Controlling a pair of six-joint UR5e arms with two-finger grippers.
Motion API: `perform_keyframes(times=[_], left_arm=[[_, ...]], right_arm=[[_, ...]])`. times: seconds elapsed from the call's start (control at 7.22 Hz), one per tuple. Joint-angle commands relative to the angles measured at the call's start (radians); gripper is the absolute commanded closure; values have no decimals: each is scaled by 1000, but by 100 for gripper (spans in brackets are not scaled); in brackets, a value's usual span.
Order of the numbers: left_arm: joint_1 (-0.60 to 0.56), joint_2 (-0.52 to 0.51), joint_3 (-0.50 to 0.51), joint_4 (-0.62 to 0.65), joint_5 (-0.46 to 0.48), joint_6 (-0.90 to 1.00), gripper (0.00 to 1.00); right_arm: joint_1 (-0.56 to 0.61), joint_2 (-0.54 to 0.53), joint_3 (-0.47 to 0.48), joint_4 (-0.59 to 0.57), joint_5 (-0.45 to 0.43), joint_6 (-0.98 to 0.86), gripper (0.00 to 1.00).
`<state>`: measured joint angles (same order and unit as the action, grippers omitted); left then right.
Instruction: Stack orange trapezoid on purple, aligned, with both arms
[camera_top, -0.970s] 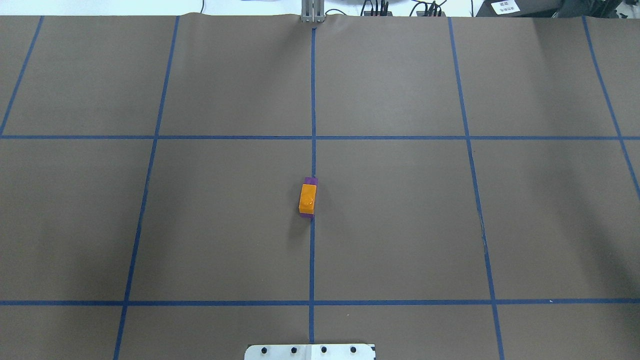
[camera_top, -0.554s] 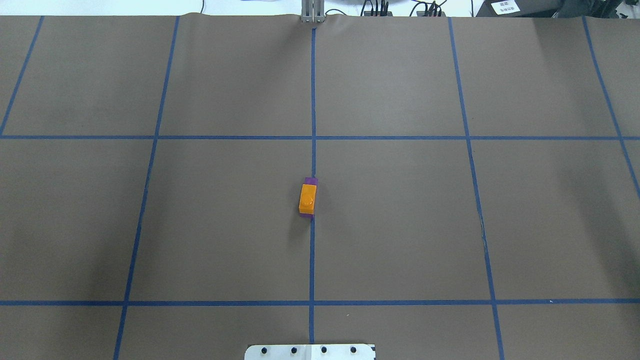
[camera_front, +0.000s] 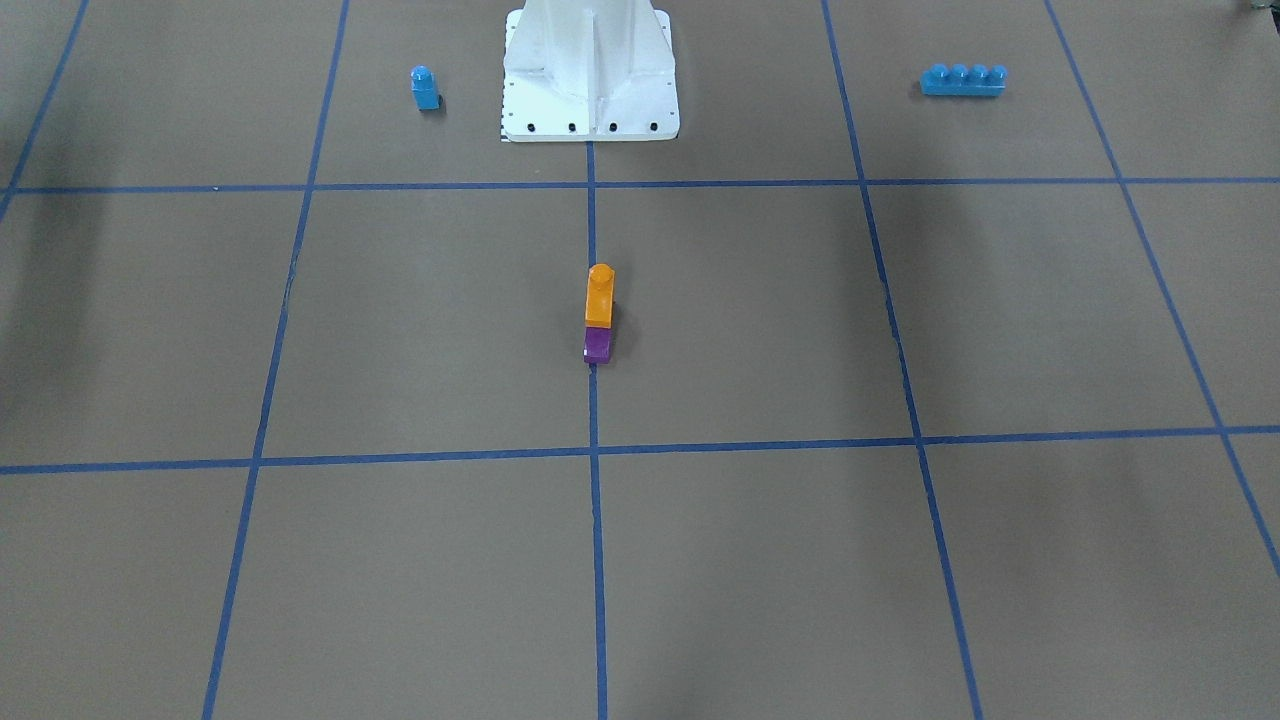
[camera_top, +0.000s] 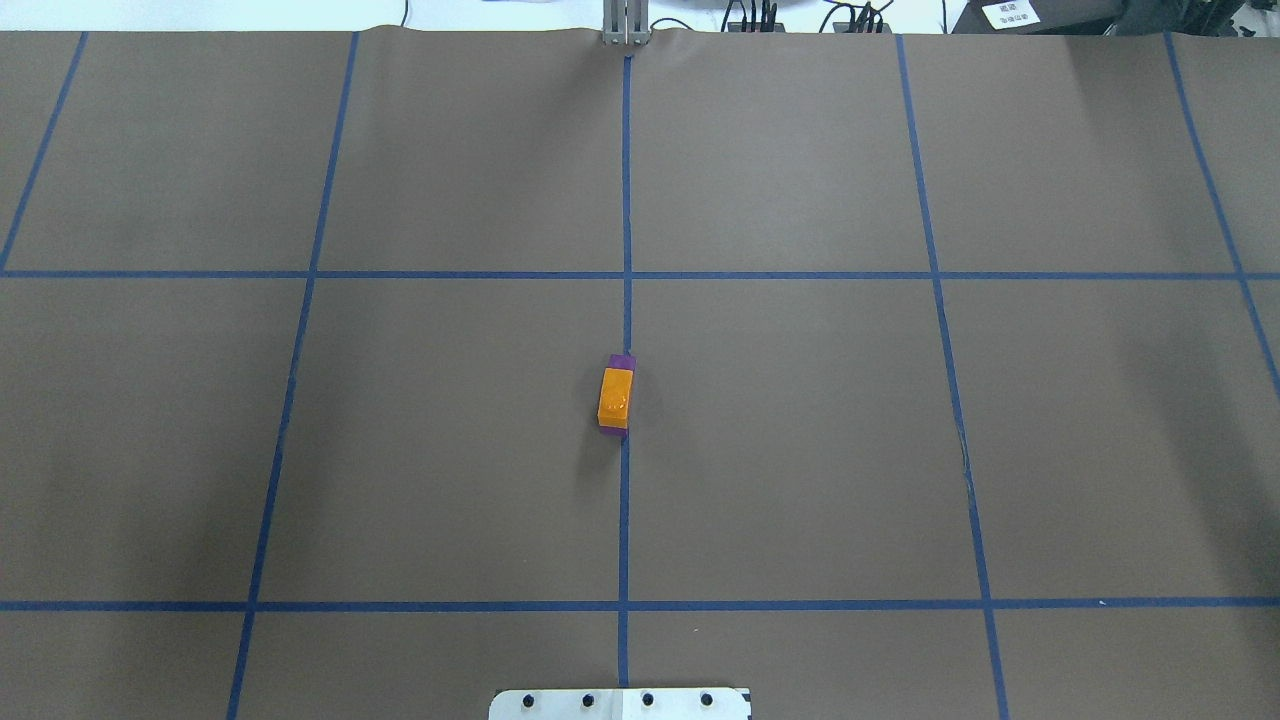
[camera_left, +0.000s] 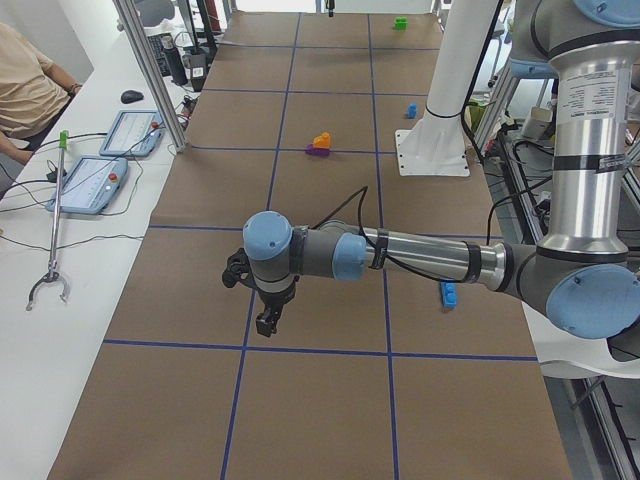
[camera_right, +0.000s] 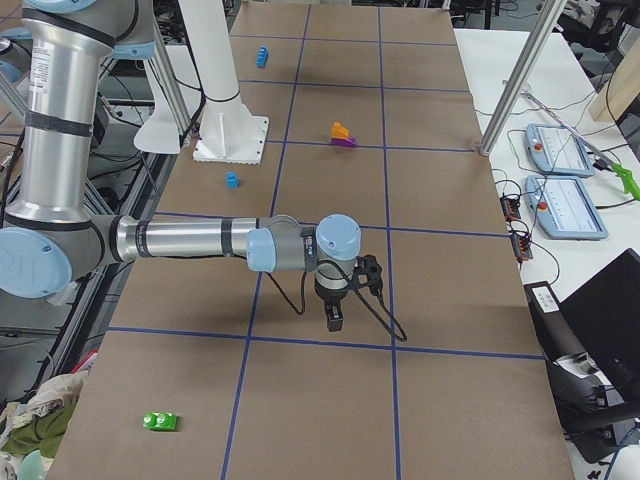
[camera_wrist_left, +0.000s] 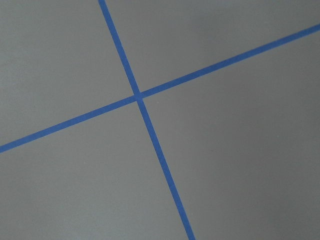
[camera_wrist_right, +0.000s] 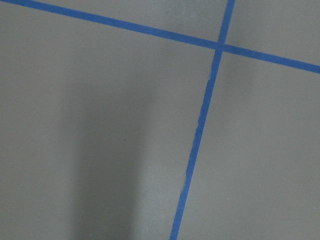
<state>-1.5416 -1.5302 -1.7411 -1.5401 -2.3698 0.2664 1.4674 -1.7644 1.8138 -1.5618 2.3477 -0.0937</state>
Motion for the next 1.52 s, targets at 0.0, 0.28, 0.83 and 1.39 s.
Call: perform_keyframes(times=[0.0, 0.28, 0.83, 1.39], left_arm=[[1, -17, -17, 0, 0, -6, 0], [3, -45, -14, 9, 0, -7, 0], [-2, -44, -44, -2, -5, -4, 0], [-2, 18, -158, -3, -92, -9, 0]], right_arm=[[1, -6, 9, 3, 2, -1, 0], [-1, 8, 5, 6, 2, -12, 0], [1, 2, 39, 78, 139, -15, 0], [-9, 68, 52, 77, 101, -8, 0]])
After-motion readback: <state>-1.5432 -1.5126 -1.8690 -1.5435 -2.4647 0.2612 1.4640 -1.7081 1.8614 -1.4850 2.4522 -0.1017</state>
